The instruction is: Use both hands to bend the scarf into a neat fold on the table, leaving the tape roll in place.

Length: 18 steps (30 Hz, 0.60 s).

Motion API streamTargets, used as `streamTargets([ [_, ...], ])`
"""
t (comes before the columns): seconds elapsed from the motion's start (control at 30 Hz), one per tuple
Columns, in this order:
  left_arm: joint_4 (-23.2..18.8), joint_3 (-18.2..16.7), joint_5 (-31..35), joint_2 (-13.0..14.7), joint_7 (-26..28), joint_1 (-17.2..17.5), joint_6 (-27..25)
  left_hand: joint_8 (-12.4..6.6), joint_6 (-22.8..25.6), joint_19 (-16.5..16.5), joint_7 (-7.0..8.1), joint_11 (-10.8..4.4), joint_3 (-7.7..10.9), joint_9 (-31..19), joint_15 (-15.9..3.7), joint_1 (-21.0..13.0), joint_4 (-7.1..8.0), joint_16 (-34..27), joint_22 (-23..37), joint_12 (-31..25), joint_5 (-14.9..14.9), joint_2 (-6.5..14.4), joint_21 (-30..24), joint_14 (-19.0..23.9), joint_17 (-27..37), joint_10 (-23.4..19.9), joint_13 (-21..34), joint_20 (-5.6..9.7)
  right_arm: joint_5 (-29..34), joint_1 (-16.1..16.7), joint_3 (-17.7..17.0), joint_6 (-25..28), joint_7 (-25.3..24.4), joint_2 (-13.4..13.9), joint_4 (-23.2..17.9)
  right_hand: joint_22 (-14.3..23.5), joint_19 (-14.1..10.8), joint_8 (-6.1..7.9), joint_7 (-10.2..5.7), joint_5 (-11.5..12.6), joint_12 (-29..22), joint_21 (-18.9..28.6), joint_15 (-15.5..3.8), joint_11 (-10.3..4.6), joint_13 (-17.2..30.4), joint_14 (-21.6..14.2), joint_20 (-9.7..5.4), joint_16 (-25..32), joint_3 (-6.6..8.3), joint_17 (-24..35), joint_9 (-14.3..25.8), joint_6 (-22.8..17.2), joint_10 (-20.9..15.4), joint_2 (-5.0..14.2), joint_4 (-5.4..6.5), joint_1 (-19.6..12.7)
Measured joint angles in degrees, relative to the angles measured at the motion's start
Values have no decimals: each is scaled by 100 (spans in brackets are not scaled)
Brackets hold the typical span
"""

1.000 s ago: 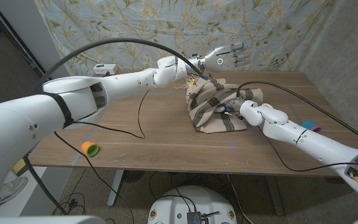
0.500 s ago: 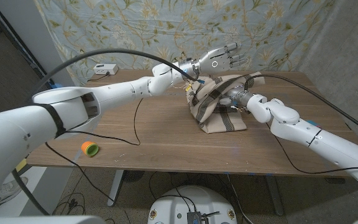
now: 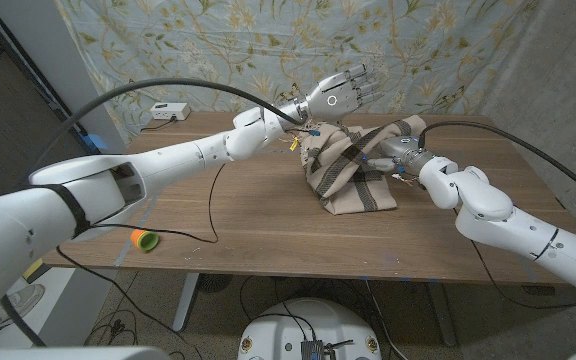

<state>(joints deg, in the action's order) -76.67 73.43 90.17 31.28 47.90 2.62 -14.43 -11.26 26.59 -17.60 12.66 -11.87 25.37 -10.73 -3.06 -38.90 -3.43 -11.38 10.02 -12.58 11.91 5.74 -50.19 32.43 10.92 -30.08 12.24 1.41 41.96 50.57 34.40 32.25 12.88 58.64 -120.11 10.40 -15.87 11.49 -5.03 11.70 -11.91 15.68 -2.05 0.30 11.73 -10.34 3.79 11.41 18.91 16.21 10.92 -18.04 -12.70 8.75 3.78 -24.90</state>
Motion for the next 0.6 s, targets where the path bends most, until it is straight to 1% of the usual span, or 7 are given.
streamTargets([
  [0.03,-123,-86,-64,90,-104,65,94,0,36,0,-1,20,0,-5,0,19,0,0,0,0,0,18,0,0,0,-21,0,0,23,178,-97,268,1,81,-160,0,0,0,-9,0,0,0,0,0,0,0,0,0,0,0,0,-9,0,0,0,0],
  [0.2,-482,-372,-274,348,-427,271,408,-44,207,7,11,7,26,-9,2,105,26,0,0,-1,0,60,46,66,0,-114,0,-54,48,695,-421,970,-58,337,-648,0,0,0,22,0,0,-23,-31,0,0,-31,0,34,17,-8,0,-40,0,0,-17,0],
  [0.23,-526,-407,-291,380,-465,300,438,-44,207,0,11,-2,26,-6,2,108,26,0,0,-1,0,57,46,66,0,-123,0,-61,49,701,-425,1032,-71,340,-653,0,0,0,22,0,0,-23,-32,0,0,-32,0,34,24,-21,0,-39,0,0,-24,0],
  [0.3,-694,-556,-380,500,-620,411,581,-44,276,0,11,28,27,4,2,149,27,0,0,-1,0,26,79,66,0,-153,0,-61,51,971,-587,1419,-164,457,-885,0,0,0,22,0,0,-23,-31,0,0,-31,0,34,24,-26,0,-39,0,0,-24,0],
  [0.37,-758,-612,-431,547,-726,456,676,-44,362,24,22,0,47,8,2,241,47,0,-1,-1,0,31,112,66,0,-183,0,-85,51,1124,-673,1544,-202,519,-1017,0,0,0,20,0,0,-23,-31,0,0,-31,0,34,24,-26,0,-41,0,0,-24,0],
  [0.47,-1010,-830,-498,737,-868,612,796,-44,395,32,29,29,48,8,2,289,47,0,0,-1,0,20,112,66,1,-214,-23,-92,38,1367,-818,2099,-412,612,-1237,0,-23,0,-9,0,0,-23,-31,0,0,-31,-23,34,24,-25,0,-70,0,0,-23,0],
  [0.6,-1343,-1130,-592,995,-1078,822,970,-44,414,62,12,30,47,7,2,349,47,0,-1,-1,0,-18,166,66,1,-214,-27,-122,-15,1456,-866,2489,-623,646,-1317,0,-32,0,-9,0,0,-23,-31,-22,0,-31,-32,34,24,-25,0,-70,-21,0,-23,0],
])
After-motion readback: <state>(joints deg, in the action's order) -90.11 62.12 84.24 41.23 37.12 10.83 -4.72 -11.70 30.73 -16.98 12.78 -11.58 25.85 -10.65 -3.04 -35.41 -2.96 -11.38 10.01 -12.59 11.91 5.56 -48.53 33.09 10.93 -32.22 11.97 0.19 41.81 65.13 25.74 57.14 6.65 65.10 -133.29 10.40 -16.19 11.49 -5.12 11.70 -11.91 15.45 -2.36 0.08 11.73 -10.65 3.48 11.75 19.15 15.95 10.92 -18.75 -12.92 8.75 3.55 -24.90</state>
